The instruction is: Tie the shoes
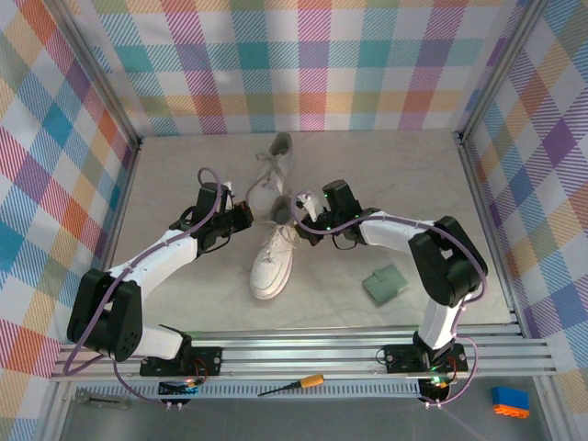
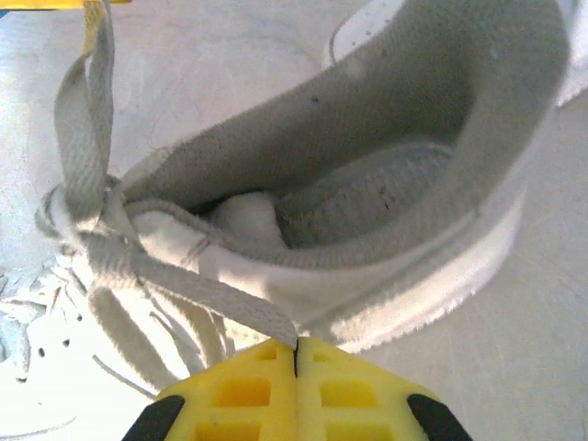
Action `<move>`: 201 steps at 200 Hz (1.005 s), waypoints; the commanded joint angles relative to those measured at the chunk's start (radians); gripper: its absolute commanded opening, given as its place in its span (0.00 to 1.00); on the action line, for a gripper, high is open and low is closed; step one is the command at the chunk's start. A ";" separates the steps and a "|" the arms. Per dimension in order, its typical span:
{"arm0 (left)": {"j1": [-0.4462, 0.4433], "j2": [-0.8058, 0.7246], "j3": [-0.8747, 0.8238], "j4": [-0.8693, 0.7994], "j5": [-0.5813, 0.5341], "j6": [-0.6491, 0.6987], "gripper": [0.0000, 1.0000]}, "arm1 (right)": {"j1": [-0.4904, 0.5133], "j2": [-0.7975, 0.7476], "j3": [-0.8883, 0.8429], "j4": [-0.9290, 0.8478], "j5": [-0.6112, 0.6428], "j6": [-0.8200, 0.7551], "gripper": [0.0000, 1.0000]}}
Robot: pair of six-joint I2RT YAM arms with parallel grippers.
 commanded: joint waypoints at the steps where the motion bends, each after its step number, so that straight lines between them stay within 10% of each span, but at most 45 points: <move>1: 0.016 -0.031 0.003 -0.004 -0.008 -0.003 0.00 | 0.007 -0.067 -0.047 0.028 0.097 0.096 0.00; 201: 0.085 -0.109 -0.054 -0.109 -0.140 -0.012 0.00 | 0.019 -0.071 -0.092 -0.303 0.336 0.327 0.00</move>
